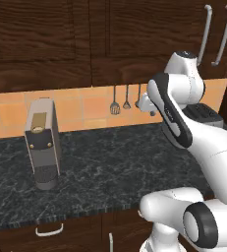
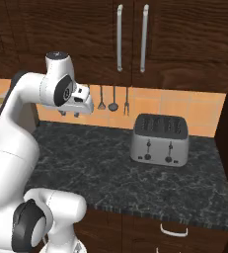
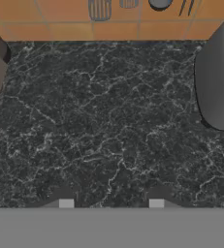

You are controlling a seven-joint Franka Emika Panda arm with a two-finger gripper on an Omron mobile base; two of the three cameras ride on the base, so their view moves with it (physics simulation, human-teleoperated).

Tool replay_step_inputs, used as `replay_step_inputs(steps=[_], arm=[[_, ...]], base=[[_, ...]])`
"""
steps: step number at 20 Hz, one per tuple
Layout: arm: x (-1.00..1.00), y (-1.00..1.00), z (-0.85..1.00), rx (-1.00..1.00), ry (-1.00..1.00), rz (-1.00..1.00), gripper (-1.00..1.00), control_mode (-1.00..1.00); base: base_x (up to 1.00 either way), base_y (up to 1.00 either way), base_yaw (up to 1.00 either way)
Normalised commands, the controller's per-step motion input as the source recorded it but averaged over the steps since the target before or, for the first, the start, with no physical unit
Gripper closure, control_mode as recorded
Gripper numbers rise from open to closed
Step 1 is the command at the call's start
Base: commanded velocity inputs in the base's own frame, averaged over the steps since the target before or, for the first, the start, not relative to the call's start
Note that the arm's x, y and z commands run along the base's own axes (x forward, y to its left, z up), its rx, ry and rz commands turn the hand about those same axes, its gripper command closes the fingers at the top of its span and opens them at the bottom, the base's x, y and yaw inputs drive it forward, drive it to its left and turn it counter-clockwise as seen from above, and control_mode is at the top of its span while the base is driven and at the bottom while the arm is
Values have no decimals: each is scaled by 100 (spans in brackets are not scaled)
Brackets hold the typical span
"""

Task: Take a straw from the drawer in front and place it inside the glass cup on the dining counter.

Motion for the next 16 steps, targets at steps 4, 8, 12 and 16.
replay_step_inputs(steps=[4,8,12,16], arm=[[-3,0,0,0,0,0,-100,100],[0,0,0,0,0,0,-100,100],[0,0,0,0,0,0,-100,100],[0,0,0,0,0,0,-100,100]], base=[[-17,0,0],[-78,5,-2],[-57,44,-14],[-5,68,-59]])
